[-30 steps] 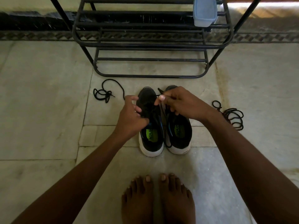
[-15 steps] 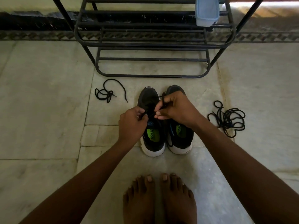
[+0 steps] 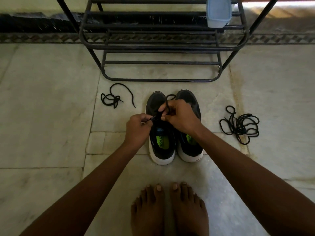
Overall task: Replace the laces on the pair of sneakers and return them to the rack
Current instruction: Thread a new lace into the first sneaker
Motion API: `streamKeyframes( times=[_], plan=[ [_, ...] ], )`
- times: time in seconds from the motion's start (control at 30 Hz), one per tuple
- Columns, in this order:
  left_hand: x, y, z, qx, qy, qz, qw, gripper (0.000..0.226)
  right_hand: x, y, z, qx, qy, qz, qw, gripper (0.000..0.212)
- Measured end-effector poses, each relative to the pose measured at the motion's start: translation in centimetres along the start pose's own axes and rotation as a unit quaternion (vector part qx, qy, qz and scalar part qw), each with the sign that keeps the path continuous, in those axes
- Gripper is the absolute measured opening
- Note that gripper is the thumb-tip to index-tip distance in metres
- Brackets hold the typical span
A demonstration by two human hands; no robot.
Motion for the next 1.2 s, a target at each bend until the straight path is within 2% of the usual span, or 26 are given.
streamKeyframes(
  times=[0.17, 0.3, 0.7, 1.2],
  plan=[
    [-0.1, 1.3, -0.5, -0.056, 0.004, 0.019, 0.998, 0.034, 0.2, -0.5, -0.4, 0.000, -0.015, -0.011, 1.000, 0.013],
    [-0.1, 1.2, -0.5, -0.060, 0.006, 0.008, 0.998, 0.036, 0.1, -0.7, -0.6, 0.012, -0.040, -0.019, 0.999, 0.010],
    [-0.4, 1.0, -0.6, -0.085, 0.010, -0.006, 0.996, 0.035, 0.4, -0.2, -0.6, -0.018, -0.044, -0.011, 0.999, 0.011],
    [-0.4, 1.0, -0.5, -0.081, 0.011, -0.025, 0.996, 0.032, -1.0, -0.7, -0.7, 0.029, -0.120, -0.010, 0.992, 0.010]
  ],
)
Point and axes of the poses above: each hand's wrist, its own x-axis towards the middle knuckle, its own z-axis out of the back of the hand, y = z × x, the point moved 10 cm from there along x, towards the middle knuckle, and after that the axes turned 13 degrees about -z, right-handed, at the moved point
